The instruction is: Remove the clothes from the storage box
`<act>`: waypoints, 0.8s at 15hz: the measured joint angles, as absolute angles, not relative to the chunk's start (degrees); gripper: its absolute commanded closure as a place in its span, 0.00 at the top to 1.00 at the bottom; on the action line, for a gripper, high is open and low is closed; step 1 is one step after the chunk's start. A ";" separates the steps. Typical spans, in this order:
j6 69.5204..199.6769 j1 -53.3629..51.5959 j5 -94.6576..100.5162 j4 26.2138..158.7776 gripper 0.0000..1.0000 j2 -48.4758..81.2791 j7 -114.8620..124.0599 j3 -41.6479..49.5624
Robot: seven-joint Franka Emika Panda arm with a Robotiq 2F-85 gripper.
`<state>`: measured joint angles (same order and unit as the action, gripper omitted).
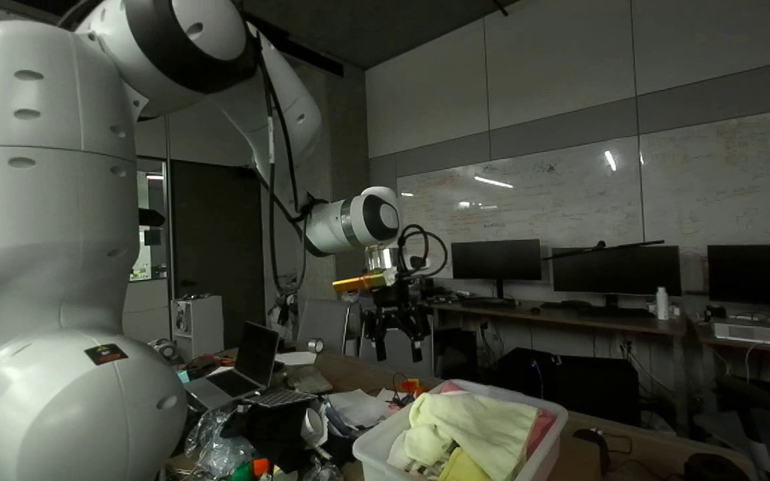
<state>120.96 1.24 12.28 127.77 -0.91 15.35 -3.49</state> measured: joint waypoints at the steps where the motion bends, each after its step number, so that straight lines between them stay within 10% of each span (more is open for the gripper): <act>1: 121.91 1.25 12.29 127.58 1.00 -0.05 13.96 -2.80; 12: 132.11 2.67 11.86 126.96 1.00 5.88 -1.12 2.01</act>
